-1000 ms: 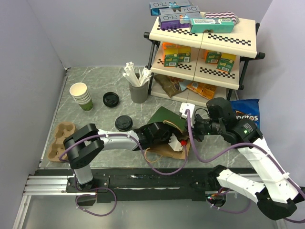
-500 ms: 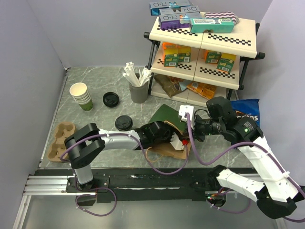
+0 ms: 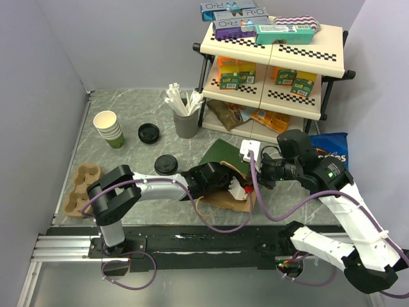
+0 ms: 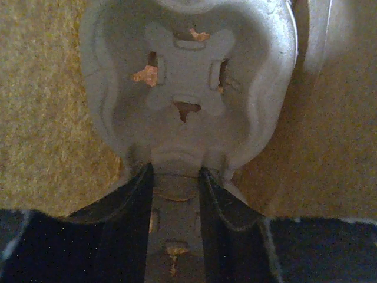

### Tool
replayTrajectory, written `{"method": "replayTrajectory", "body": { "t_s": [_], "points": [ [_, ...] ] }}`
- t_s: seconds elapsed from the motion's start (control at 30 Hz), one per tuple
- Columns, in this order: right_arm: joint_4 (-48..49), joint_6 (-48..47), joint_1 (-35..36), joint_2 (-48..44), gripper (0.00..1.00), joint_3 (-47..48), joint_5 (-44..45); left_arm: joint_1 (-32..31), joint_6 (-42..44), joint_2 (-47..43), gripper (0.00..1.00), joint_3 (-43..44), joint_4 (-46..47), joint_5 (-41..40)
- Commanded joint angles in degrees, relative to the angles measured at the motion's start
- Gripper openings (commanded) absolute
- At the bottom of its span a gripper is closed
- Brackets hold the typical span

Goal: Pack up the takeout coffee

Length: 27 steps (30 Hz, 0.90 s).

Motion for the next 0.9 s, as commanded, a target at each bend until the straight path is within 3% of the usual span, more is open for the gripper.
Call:
{"method": "replayTrajectory", "body": {
  "t_s": [0.0, 0.23, 0.87],
  "points": [
    [-0.09, 2.16, -0.03, -1.64, 0.00, 1.76, -1.11, 1.79, -2.29, -0.35, 0.01, 1.37, -0.24, -3.26],
    [4.66, 0.85, 0.15, -4.63, 0.00, -0.34, 5.13, 2.23, -4.66, -3.42, 0.01, -0.47, 1.34, -1.86],
    [7.56, -1.62, 0.23, -10.08, 0.00, -5.26, 4.25, 2.49, -13.27, -10.63, 0.01, -5.83, 2.32, 3.23]
  ]
}}
